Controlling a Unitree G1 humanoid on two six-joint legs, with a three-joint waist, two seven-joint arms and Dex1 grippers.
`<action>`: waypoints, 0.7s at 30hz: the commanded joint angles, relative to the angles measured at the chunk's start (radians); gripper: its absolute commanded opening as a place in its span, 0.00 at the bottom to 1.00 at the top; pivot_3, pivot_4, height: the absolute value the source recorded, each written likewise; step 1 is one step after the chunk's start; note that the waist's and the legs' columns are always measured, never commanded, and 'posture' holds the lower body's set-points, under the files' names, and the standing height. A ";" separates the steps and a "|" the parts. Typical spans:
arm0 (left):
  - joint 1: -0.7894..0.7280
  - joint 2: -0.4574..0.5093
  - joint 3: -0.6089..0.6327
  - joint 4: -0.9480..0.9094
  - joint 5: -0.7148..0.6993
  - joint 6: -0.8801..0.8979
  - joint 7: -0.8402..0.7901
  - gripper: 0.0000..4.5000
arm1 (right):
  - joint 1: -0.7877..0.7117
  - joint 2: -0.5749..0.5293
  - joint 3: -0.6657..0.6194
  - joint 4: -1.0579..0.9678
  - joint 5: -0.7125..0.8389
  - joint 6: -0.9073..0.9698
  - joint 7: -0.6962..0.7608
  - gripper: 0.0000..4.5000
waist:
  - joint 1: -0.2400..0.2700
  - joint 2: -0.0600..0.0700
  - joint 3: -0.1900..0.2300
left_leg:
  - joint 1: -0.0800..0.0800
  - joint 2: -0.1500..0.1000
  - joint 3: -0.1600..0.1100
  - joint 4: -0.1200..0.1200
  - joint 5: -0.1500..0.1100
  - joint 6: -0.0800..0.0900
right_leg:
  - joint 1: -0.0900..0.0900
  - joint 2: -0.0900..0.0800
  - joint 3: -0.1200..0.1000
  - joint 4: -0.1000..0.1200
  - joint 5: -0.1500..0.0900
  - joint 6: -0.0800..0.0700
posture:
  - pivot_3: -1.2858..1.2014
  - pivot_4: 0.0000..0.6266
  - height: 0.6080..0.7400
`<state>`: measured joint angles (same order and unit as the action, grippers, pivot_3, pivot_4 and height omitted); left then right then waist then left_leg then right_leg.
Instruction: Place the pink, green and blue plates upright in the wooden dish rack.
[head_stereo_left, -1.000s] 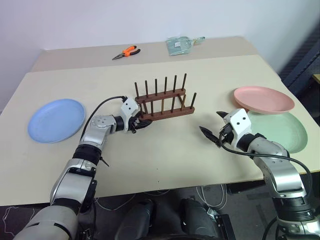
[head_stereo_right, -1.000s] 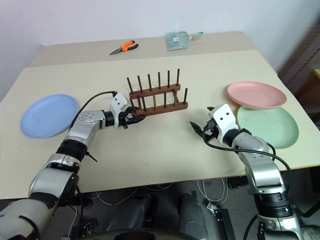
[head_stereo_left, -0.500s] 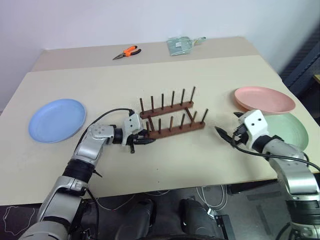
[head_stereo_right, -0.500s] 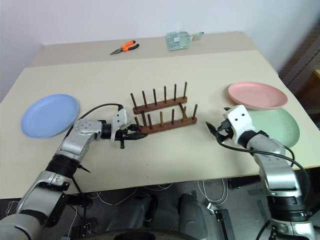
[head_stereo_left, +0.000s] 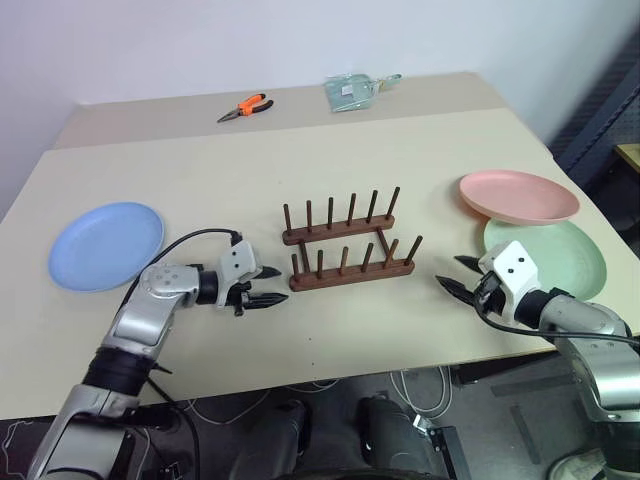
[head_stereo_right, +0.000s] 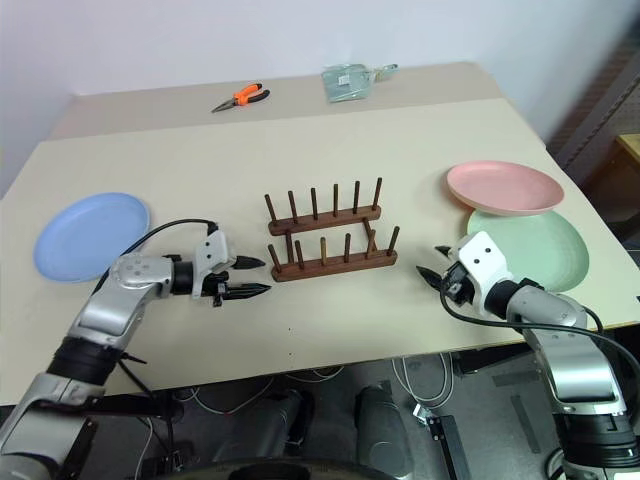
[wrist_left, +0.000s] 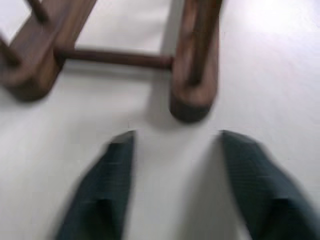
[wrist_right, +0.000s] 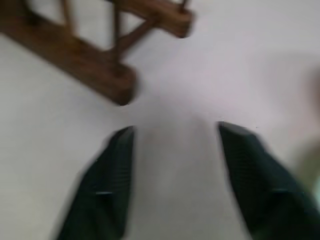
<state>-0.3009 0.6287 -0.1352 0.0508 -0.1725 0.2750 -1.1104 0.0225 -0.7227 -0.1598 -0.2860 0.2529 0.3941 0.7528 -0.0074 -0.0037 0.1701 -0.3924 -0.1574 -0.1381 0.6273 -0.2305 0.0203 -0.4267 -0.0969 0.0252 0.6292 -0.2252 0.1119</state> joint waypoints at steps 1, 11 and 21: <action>0.093 -0.008 -0.032 -0.155 -0.054 0.131 0.016 0.11 | 0.006 -0.005 0.063 -0.085 0.017 0.025 0.035 0.09 | -0.002 0.000 0.000 | 0.000 0.000 0.000 0.000 0.000 0.000 | 0.000 0.000 0.000 0.000 0.000 0.000 | 0.52 0.24 1.00; 0.069 -0.211 -0.128 -0.129 0.104 0.154 0.349 0.01 | -0.113 0.117 0.246 0.031 -0.165 0.001 -0.141 0.00 | 0.038 -0.001 -0.001 | 0.000 -0.001 0.000 0.002 -0.001 0.001 | 0.003 -0.001 -0.001 -0.003 -0.001 0.001 | 0.52 0.24 1.00; -0.048 -0.316 -0.076 0.111 0.154 0.085 0.581 0.01 | -0.300 0.220 0.287 0.269 -0.284 -0.063 -0.262 0.00 | 0.042 -0.003 -0.006 | 0.002 -0.001 0.000 0.002 -0.001 0.000 | 0.004 0.000 -0.001 -0.002 0.000 0.001 | 0.52 0.24 1.00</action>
<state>-0.3637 0.3017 -0.2320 0.0836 -0.0562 0.3394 -0.5695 -0.2607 -0.5095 0.1306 -0.0355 -0.0152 0.3488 0.5051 0.0344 -0.0066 0.1646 -0.3902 -0.1579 -0.1376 0.6296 -0.2310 0.0200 -0.4227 -0.0964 0.0243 0.6273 -0.2254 0.1127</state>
